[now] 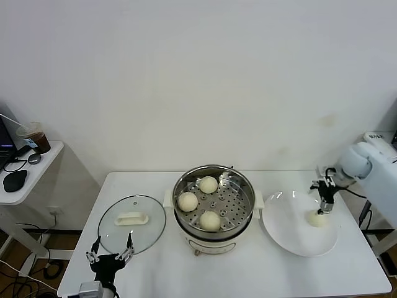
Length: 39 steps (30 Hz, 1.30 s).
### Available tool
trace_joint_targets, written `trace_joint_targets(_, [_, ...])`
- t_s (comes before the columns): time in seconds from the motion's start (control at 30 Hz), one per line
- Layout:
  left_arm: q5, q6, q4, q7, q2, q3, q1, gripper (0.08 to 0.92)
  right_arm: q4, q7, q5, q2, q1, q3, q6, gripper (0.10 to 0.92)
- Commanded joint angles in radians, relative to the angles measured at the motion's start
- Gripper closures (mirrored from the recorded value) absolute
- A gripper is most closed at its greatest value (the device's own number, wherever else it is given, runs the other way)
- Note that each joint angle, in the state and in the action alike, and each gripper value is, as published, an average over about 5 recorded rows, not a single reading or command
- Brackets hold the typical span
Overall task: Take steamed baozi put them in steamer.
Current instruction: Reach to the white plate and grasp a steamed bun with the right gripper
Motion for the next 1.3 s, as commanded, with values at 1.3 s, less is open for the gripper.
trace_joint_targets(1.3, [0.031,0.002,0.034,0.001,-0.001,0.008,-0.002,0.177,-0.272,0.058,-0.253,0.174,-0.125,0.168,0.142,0.203])
